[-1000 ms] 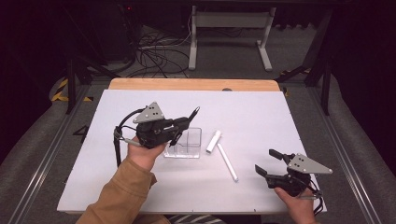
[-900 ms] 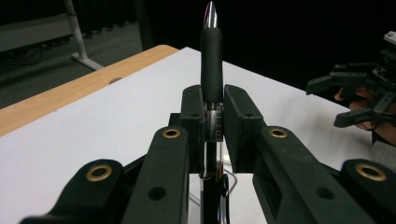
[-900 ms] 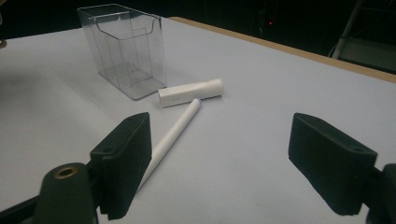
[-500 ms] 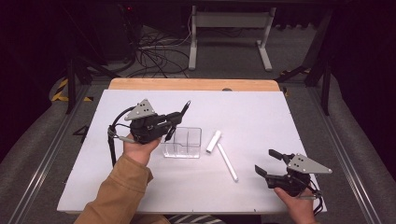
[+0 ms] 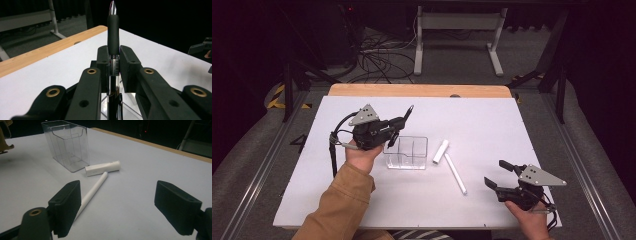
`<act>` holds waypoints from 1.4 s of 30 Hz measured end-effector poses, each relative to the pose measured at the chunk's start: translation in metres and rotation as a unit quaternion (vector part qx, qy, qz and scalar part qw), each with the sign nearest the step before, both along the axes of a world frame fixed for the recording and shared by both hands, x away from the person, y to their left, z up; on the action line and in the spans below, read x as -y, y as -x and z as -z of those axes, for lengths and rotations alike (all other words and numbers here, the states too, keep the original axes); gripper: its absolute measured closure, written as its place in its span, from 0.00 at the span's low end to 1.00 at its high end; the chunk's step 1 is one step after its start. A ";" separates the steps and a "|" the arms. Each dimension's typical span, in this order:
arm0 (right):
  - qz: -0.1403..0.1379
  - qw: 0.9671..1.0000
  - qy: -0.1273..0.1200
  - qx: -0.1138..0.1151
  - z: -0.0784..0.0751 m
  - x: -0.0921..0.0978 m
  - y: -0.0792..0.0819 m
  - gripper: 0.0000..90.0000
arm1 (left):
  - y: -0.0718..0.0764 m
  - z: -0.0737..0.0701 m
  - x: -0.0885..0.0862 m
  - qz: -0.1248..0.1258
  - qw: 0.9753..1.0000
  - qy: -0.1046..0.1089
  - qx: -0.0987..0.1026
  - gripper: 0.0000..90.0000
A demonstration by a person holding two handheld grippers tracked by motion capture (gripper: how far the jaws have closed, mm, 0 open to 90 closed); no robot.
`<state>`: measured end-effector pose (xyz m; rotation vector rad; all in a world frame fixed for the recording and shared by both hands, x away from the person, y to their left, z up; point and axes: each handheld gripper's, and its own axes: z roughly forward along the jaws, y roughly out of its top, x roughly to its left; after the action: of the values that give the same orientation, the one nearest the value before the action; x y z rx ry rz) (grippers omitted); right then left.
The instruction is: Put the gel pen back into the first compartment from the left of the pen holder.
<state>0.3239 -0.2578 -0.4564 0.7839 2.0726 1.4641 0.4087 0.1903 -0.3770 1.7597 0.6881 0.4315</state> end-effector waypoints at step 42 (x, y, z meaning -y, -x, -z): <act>-0.003 1.000 -0.002 0.000 0.000 0.001 0.000 0.24 | -0.001 0.040 -0.016 0.043 0.999 0.032 0.000 0.88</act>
<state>0.3234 -0.2590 -0.4560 0.7792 2.0739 1.4707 0.4102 0.2065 -0.4173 1.7210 0.6164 0.3467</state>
